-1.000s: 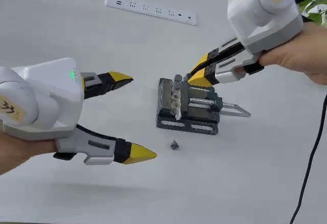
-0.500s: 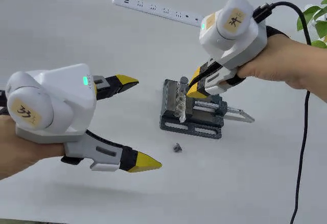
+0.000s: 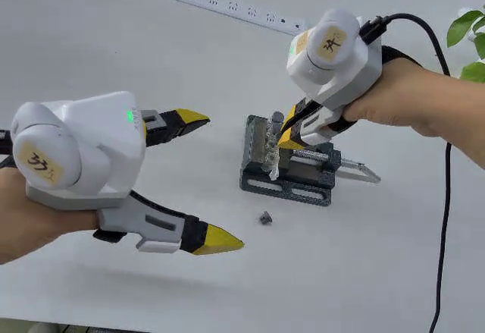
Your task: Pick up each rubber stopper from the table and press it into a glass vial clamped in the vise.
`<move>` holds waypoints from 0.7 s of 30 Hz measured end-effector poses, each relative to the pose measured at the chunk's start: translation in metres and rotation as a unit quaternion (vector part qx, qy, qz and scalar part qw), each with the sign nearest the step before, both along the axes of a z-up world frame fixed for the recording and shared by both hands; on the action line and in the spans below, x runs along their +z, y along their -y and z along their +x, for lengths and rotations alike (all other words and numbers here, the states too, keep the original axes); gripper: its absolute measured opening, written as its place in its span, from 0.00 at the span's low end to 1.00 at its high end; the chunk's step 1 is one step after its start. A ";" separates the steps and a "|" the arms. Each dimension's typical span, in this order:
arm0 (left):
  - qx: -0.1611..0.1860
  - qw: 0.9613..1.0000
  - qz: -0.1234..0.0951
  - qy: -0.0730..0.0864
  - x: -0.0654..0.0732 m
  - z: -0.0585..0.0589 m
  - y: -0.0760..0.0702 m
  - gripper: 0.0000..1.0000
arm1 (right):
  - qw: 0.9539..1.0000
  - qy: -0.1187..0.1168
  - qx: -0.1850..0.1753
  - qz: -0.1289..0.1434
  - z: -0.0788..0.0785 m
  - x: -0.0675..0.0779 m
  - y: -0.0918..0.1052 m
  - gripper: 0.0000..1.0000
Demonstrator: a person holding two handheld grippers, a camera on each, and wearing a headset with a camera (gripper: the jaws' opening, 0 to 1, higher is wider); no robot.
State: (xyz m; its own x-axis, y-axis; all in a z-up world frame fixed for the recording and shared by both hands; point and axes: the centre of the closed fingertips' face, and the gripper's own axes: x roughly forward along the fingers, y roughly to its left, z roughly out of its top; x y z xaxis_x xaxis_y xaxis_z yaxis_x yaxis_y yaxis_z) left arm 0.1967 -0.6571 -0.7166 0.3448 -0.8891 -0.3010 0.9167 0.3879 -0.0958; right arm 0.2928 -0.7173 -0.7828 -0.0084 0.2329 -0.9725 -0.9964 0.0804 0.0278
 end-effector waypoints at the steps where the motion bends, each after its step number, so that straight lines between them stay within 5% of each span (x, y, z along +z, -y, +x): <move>1: 0.000 1.000 -0.001 0.000 0.001 0.000 0.000 0.94 | 1.000 0.000 0.000 0.000 0.000 0.000 0.000 0.06; 21: -0.001 1.000 -0.010 -0.007 0.000 -0.004 0.002 0.93 | 1.000 -0.011 -0.001 -0.016 -0.005 -0.003 -0.001 0.06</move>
State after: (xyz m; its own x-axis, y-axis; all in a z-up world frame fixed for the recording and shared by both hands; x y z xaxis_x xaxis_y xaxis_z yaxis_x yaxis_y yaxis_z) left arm 0.1922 -0.6592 -0.7167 0.3399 -0.8952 -0.2884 0.9157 0.3849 -0.1155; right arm 0.2881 -0.7160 -0.7860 -0.0285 0.2023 -0.9789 -0.9954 0.0840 0.0463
